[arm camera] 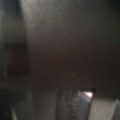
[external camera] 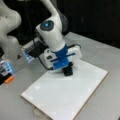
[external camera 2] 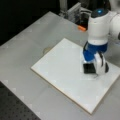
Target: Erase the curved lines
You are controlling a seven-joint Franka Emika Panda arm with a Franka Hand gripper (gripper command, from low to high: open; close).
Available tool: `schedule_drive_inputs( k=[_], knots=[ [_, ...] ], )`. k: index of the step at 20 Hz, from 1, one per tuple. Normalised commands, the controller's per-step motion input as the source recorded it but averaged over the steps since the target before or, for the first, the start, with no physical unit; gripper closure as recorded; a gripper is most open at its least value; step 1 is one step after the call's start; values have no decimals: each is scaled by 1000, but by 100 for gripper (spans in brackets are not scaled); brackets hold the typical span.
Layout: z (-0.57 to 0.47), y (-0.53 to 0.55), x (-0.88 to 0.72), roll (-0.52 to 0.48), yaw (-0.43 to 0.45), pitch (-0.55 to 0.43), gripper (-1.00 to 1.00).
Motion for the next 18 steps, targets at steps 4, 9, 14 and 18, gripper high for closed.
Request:
schedule_drive_inputs(
  k=[4, 9, 14, 18],
  knots=[
    [-581, 314, 31, -105, -40, 44, 100],
    [-560, 322, 91, -87, 9, 79, 100],
    [-554, 295, 151, -35, 31, 83, 100],
    [-544, 254, 201, -38, 64, 103, 100]
  ],
)
